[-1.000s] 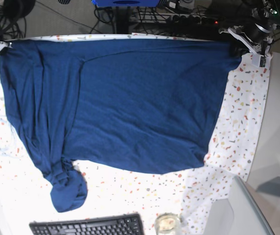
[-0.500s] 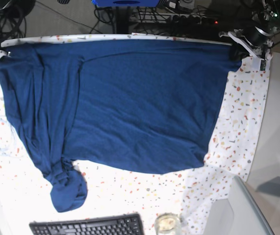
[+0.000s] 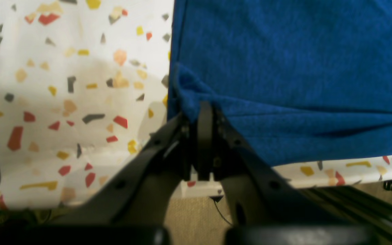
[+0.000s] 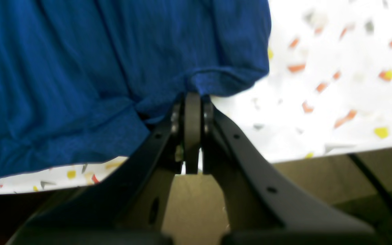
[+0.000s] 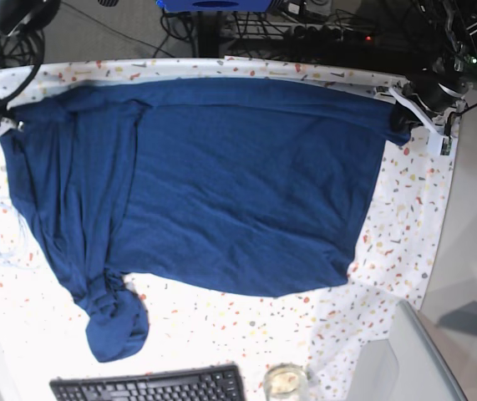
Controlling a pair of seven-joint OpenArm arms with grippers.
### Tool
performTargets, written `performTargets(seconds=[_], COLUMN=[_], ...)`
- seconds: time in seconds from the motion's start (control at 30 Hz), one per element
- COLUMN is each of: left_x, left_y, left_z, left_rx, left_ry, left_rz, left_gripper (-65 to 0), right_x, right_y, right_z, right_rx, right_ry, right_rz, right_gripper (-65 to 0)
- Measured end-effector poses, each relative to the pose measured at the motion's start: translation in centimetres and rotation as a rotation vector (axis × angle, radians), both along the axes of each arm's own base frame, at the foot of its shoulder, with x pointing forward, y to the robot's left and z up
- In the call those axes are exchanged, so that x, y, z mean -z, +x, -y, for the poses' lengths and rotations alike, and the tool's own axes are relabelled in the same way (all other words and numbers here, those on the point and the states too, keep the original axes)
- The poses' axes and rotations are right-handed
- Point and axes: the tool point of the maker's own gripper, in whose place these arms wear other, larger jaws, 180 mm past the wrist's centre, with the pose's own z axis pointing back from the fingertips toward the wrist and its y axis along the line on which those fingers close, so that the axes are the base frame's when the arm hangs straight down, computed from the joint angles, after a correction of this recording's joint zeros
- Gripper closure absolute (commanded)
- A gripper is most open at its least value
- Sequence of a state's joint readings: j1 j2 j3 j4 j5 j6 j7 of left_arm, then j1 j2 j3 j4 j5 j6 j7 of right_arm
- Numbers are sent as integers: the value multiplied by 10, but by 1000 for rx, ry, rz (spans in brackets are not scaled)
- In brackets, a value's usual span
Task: Layout the t-shirt on the table in an organized manner, then fold the t-shirt properly
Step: 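Fold the held shirt edge over onto the shirt with both grippers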
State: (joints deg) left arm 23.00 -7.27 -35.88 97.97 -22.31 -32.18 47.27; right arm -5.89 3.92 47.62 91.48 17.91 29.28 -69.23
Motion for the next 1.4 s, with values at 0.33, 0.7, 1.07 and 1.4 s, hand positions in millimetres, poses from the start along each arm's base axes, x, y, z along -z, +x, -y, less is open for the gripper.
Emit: performTargets(seconds=[0.33, 0.7, 1.07, 1.4], left_x=[7, 13, 11, 26], left_y=[18, 39, 57, 59], left_z=[-1, -4, -11, -14], left_rx=[-22, -50, -121, -150], left_ry=[-35, -66, -80, -115], left_rz=[11, 22, 43, 10], left_gripper=[0, 0, 0, 0], right_x=[17, 34, 28, 15], right_y=[26, 50, 61, 83], right_z=[0, 11, 16, 19], right_rx=[52, 116, 135, 137], right_ry=[79, 135, 138, 132], right_rz=[-33, -28, -9, 52], right_gripper=[-5, -5, -5, -5])
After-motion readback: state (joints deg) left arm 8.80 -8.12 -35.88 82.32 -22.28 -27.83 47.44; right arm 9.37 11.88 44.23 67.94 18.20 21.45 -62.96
